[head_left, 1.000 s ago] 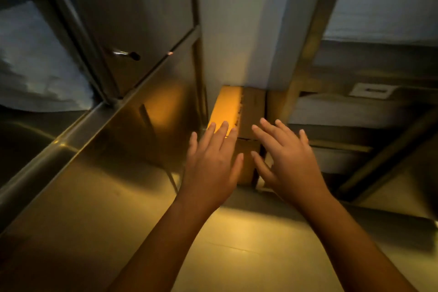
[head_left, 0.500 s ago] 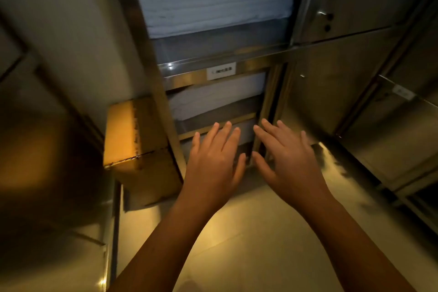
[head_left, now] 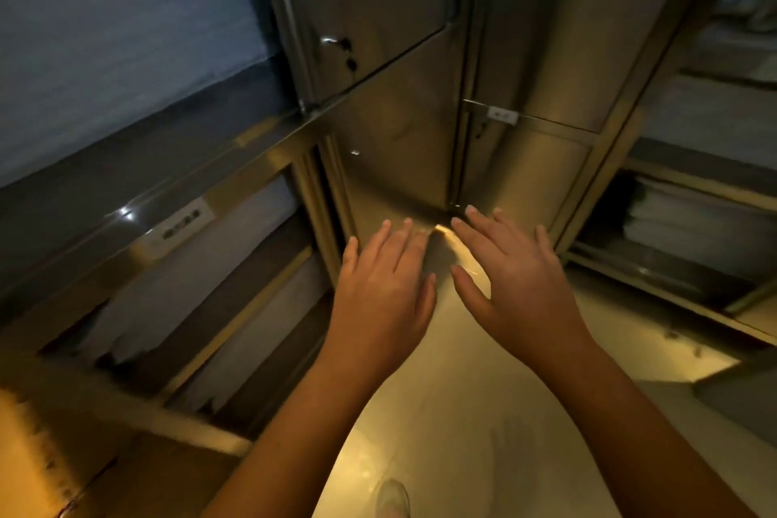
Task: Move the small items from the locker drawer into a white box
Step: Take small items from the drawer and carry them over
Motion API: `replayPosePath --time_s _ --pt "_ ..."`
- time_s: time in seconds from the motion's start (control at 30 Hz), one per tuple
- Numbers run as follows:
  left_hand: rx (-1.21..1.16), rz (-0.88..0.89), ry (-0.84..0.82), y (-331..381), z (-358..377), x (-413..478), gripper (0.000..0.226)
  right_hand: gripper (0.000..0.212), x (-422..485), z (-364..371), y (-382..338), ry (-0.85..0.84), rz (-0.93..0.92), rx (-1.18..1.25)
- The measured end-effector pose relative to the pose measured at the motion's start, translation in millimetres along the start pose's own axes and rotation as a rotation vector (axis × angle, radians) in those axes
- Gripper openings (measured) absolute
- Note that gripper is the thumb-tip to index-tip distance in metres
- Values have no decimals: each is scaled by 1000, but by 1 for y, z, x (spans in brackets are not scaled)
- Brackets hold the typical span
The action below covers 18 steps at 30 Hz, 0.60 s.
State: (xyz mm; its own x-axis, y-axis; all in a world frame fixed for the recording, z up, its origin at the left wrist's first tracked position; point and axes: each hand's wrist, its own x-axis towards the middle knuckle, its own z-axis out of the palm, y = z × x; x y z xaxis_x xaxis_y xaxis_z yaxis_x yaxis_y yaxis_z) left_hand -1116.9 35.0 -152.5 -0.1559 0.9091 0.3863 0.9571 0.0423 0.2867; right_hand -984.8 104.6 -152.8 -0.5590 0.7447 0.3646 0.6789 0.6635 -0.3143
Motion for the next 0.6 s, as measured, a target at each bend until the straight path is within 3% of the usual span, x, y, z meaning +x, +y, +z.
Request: replayPosePath --time_s 0.27,0.6 --pt "-103 230 -104 16 48 87 48 49 22 -6 61 67 279 -114" --pt "-197 450 -150 120 133 171 47 51 23 -43 187 113 492 -144"
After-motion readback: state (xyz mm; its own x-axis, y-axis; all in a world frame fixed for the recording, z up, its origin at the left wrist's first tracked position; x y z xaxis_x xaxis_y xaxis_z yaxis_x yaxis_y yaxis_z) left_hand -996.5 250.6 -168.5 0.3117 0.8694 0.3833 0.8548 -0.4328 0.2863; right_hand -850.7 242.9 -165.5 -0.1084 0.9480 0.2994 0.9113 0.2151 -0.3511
